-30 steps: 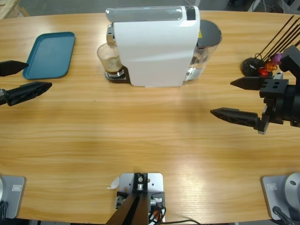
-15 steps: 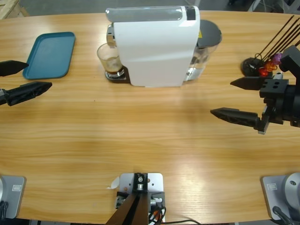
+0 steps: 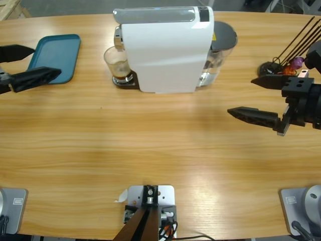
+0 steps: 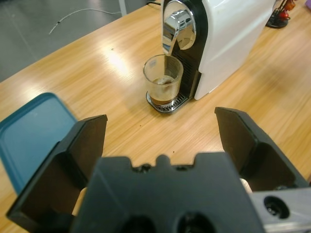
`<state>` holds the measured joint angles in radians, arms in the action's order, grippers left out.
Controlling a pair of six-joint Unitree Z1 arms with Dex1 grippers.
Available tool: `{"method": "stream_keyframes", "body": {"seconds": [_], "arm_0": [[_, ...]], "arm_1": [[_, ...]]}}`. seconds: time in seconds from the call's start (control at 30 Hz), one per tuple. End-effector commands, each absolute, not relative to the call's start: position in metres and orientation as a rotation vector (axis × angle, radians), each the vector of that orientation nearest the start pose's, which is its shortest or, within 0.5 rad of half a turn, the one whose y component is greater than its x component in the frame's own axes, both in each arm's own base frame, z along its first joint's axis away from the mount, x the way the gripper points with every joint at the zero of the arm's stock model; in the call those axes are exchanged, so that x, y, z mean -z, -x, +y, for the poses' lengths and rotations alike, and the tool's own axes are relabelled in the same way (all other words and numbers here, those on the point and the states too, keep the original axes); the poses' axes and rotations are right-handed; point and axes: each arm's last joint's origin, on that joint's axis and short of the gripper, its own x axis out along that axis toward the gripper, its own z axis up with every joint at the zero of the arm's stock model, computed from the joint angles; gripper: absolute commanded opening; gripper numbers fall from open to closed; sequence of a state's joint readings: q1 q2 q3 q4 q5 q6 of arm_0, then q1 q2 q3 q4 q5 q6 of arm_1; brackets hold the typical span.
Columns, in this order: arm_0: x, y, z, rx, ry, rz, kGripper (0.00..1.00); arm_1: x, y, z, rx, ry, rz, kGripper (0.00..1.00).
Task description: Pour coffee
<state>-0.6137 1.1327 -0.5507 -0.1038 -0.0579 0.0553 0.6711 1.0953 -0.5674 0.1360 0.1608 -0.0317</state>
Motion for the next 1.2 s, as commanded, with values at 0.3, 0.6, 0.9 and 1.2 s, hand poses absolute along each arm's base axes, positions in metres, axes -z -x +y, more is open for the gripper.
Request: {"method": "stream_keyframes", "body": {"seconds": [0.3,0.6,0.9,1.2], "arm_0": [[-0.216,-0.206,-0.159,0.851,-0.248,0.621,0.970],[-0.189,-0.228,-0.174,0.846,-0.282,0.596,0.977],[-0.177,-0.240,-0.175,0.721,-0.319,0.542,0.977],[-0.170,-0.251,-0.184,0.745,-0.287,0.529,0.991]], "arm_1": [[-0.273,-0.104,0.093,-0.796,0.207,0.644,1.000],[-0.272,-0.104,0.092,-0.792,0.208,0.645,1.000],[-0.272,-0.105,0.094,-0.791,0.210,0.651,1.000],[-0.271,-0.106,0.094,-0.789,0.211,0.653,1.000]]}}
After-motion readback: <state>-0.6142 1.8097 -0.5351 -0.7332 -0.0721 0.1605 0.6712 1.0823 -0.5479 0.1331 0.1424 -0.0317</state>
